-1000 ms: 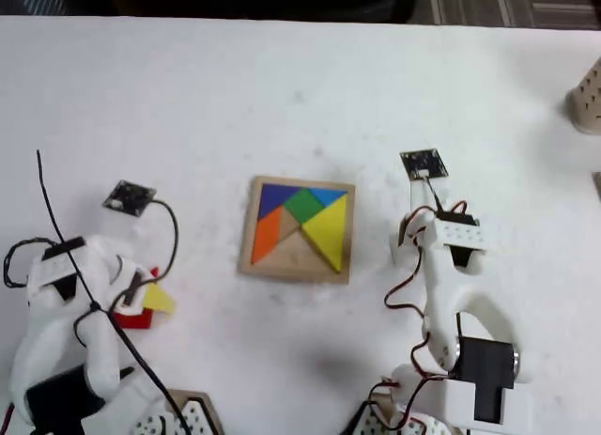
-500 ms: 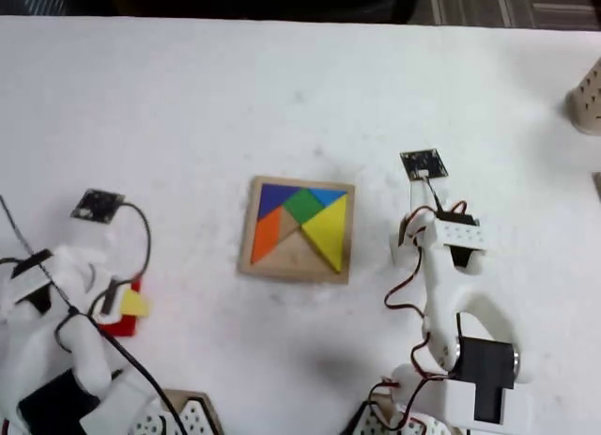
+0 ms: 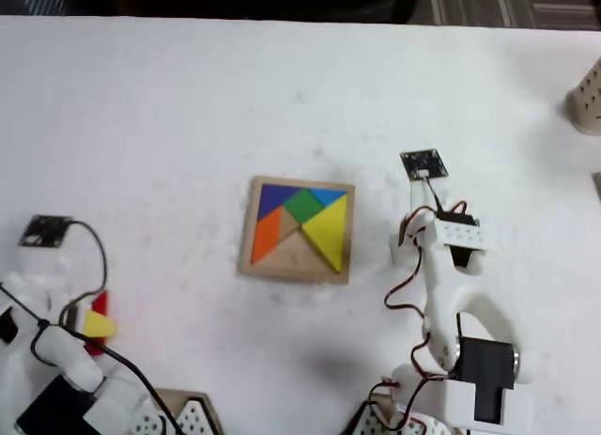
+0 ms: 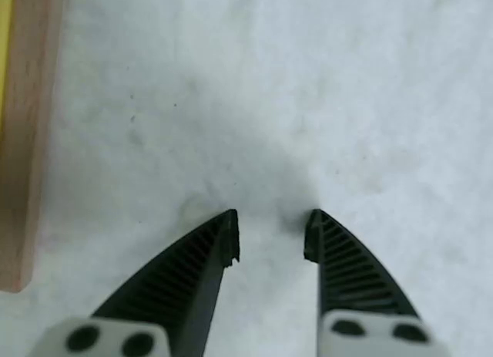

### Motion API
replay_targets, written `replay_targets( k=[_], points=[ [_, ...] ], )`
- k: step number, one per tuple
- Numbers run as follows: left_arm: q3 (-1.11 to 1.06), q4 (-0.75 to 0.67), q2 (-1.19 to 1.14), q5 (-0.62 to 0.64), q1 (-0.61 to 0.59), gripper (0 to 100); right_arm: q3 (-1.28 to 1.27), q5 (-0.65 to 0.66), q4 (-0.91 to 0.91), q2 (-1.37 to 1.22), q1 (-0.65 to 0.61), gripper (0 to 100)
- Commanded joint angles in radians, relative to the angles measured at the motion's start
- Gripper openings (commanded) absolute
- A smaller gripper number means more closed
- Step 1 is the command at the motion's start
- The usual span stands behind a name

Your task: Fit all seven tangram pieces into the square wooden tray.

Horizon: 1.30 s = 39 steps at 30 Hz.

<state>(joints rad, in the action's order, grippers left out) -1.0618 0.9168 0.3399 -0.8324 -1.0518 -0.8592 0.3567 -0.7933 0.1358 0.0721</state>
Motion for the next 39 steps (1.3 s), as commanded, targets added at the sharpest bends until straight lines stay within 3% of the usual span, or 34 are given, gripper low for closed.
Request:
replay_targets(
  k=[1, 7, 14, 20, 29, 39],
  points=[
    [0.037, 0.054, 0.093, 0.017, -0.094, 30, -0.002, 0.008, -0.002, 0.03, -0.001, 13.7],
    [-0.066, 0.106, 0.17, -0.087, -0.165, 30, -0.002, 0.009, -0.002, 0.03, -0.001, 13.7],
    [-0.187, -0.115, 0.168, -0.097, -0.183, 30, -0.002, 0.011, -0.002, 0.03, -0.001, 13.7],
    [-0.247, -0.166, 0.168, -0.132, -0.208, 30, -0.002, 0.011, -0.002, 0.03, -0.001, 13.7],
    [-0.404, -0.445, 0.168, -0.132, -0.229, 30, -0.002, 0.011, -0.002, 0.03, -0.001, 13.7],
    [-0.405, -0.453, 0.166, -0.153, -0.182, 30, -0.002, 0.009, -0.015, 0.03, 0.001, 13.7]
  ],
)
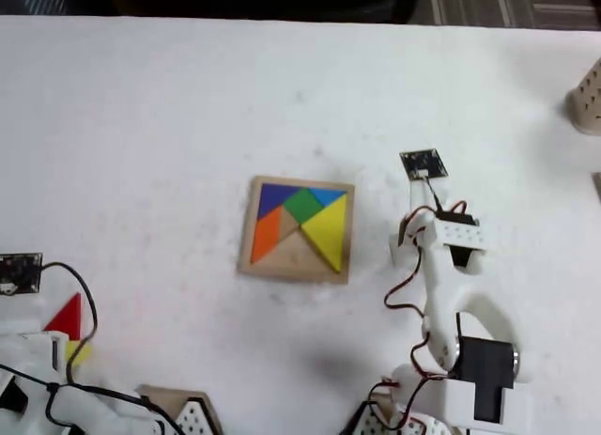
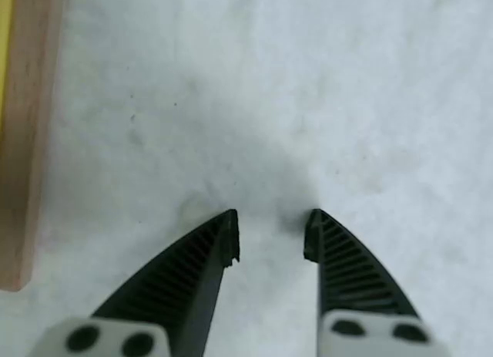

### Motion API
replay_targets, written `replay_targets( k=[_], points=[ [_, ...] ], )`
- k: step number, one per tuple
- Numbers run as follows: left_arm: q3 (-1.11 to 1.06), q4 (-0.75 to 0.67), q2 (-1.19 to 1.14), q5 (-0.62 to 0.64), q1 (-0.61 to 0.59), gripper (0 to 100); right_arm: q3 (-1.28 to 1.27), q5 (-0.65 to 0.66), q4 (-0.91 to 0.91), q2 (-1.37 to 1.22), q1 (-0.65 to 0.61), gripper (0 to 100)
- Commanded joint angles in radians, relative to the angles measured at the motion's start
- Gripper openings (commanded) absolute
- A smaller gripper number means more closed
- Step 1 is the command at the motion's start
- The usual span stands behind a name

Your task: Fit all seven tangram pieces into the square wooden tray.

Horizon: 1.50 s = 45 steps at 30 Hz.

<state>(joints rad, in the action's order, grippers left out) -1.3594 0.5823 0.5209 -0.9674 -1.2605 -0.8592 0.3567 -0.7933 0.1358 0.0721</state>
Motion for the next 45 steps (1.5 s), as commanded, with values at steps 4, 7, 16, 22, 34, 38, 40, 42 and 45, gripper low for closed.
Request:
replay_targets(
  k=[4, 7, 16, 22, 34, 38, 40, 42, 45],
  points=[
    [-0.035, -0.032, -0.015, -0.018, 0.039, 30, -0.002, 0.009, -0.015, 0.03, 0.001, 13.7],
    [0.101, 0.193, -0.016, -0.026, 0.039, 30, -0.002, 0.008, -0.015, 0.03, 0.001, 13.7],
    [0.16, 0.287, -0.016, -0.028, 0.114, 29, -0.002, 0.006, -0.016, 0.03, 0.015, 13.7],
    [0.158, 0.287, -0.031, -0.077, 0.131, 24, -0.002, 0.006, -0.016, 0.03, 0.015, 13.7],
    [0.387, 0.14, -0.418, -0.081, 0.156, 23, -0.002, 0.009, -0.016, 0.03, 0.01, 13.7],
    [0.482, 0.141, -0.476, -0.075, 0.156, 23, -0.002, 0.011, -0.016, 0.03, 0.008, 13.7],
    [0.516, 0.15, -0.478, -0.074, 0.154, 23, -0.002, 0.011, -0.016, 0.03, 0.008, 13.7],
    [0.557, 0.19, -0.478, -0.074, 0.153, 23, -0.002, 0.011, -0.016, 0.03, 0.008, 13.7],
    [0.618, 0.238, -0.483, -0.072, 0.151, 23, -0.002, 0.011, -0.016, 0.03, 0.008, 13.7]
  ],
)
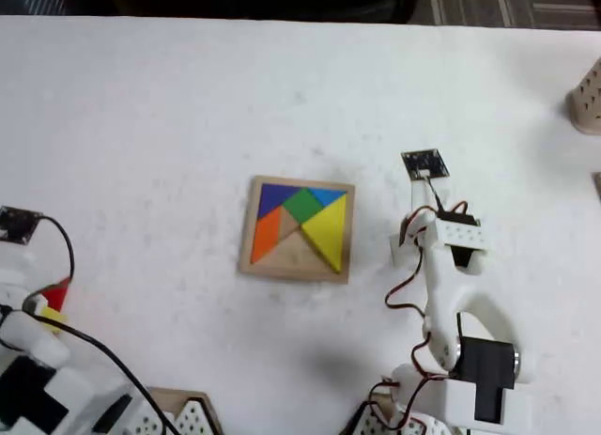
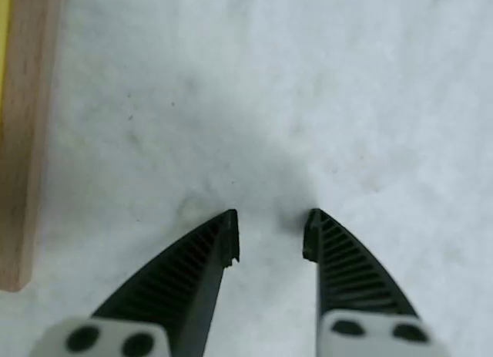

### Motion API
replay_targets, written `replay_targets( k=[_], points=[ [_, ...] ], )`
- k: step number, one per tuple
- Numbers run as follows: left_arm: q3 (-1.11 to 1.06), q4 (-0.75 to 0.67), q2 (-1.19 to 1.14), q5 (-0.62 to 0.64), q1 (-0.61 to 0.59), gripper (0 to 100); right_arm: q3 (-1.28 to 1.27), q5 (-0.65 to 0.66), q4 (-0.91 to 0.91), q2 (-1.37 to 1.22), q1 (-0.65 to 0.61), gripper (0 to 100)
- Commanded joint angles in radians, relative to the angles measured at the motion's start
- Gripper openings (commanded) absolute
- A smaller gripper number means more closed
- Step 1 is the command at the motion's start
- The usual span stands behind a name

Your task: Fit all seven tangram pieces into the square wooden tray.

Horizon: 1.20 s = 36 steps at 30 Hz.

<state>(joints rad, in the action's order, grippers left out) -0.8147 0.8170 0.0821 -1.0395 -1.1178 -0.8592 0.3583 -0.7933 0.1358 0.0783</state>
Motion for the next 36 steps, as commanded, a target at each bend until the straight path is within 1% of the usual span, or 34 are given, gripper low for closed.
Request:
replay_targets(
  k=[1, 6, 11, 16, 23, 27, 33, 34, 36],
  points=[
    [0.089, 0.006, -0.044, 0.0, 0.008, 23, -0.002, 0.009, -0.016, 0.03, 0.002, 13.7],
    [0.183, -0.011, -0.047, 0.074, 0.007, 24, -0.002, 0.009, -0.016, 0.03, 0.002, 13.7],
    [0.238, -0.014, -0.094, 0.074, 0.01, 24, -0.002, 0.009, -0.016, 0.03, 0.002, 13.7],
    [0.388, -0.038, -0.222, 0.083, -0.03, 24, -0.002, 0.009, -0.016, 0.03, 0.002, 13.7],
    [0.655, -0.038, -0.45, 0.083, -0.113, 24, -0.002, 0.009, -0.016, 0.03, 0.002, 13.7],
    [0.789, -0.032, -0.573, 0.08, -0.14, 24, -0.002, 0.009, -0.016, 0.03, 0.002, 13.7],
    [0.902, -0.031, -0.693, 0.075, -0.179, 24, -0.002, 0.009, -0.016, 0.03, 0.002, 13.7],
    [0.907, -0.031, -0.704, 0.075, -0.182, 25, -0.002, 0.009, -0.016, 0.03, 0.002, 13.7],
    [0.913, -0.014, -0.711, 0.083, -0.186, 30, -0.002, 0.009, -0.016, 0.03, 0.002, 13.7]
  ],
)
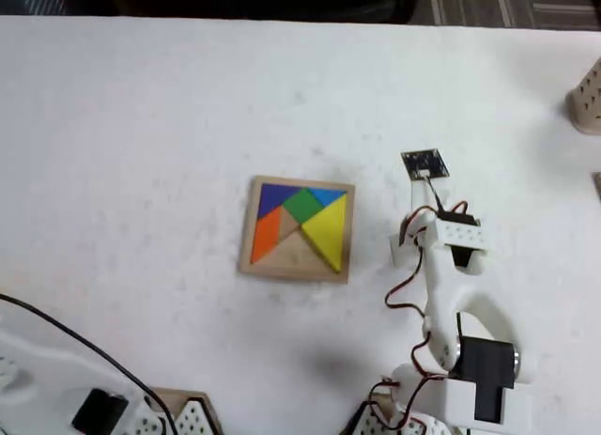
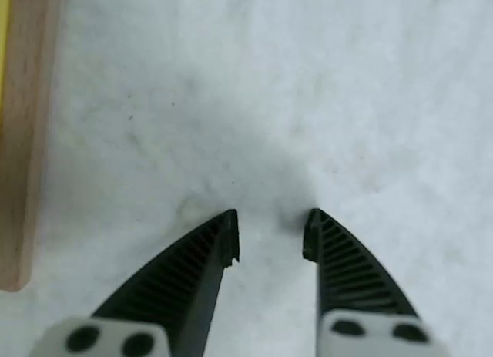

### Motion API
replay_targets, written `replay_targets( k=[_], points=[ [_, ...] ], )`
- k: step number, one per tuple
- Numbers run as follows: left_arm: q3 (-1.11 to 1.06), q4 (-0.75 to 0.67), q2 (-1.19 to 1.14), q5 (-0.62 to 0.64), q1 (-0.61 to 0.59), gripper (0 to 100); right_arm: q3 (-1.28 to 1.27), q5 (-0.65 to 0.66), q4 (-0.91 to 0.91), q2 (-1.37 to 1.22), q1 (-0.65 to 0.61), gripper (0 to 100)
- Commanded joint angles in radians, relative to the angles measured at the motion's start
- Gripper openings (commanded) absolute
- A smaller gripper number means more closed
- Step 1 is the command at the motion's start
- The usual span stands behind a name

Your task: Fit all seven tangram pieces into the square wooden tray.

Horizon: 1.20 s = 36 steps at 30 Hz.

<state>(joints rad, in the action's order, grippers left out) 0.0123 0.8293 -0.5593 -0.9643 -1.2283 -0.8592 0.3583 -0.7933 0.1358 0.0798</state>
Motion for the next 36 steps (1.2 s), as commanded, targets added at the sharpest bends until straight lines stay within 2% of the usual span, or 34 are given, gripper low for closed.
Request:
replay_targets(
  k=[1, 3, 6, 13, 17, 22, 24, 28, 36],
  points=[
    [0.091, 0.005, -0.067, 0.009, -0.079, 34, -0.002, 0.009, -0.016, 0.03, 0.001, 13.7],
    [0.112, 0.078, -0.051, 0.009, -0.082, 38, -0.002, 0.009, -0.016, 0.03, 0.001, 13.7],
    [0.157, 0.126, -0.033, 0.008, -0.082, 37, -0.002, 0.009, -0.016, 0.03, 0.001, 13.7],
    [0.198, 0.126, -0.09, -0.077, -0.082, 35, -0.002, 0.009, -0.018, 0.03, 0.001, 13.7],
    [0.212, 0.126, -0.147, -0.08, -0.087, 35, -0.002, 0.009, -0.018, 0.03, 0.001, 13.7],
    [0.209, 0.133, -0.205, -0.087, -0.097, 24, -0.002, 0.009, -0.018, 0.03, 0.001, 13.7],
    [0.207, 0.149, -0.219, -0.106, -0.11, 22, -0.002, 0.009, -0.018, 0.03, 0.001, 13.7],
    [0.207, 0.278, -0.236, -0.147, -0.113, 22, -0.002, 0.009, -0.018, 0.03, 0.001, 13.7],
    [0.215, 0.56, -0.231, -0.14, -0.111, 22, -0.002, 0.009, -0.018, 0.03, 0.001, 13.7]
  ],
)
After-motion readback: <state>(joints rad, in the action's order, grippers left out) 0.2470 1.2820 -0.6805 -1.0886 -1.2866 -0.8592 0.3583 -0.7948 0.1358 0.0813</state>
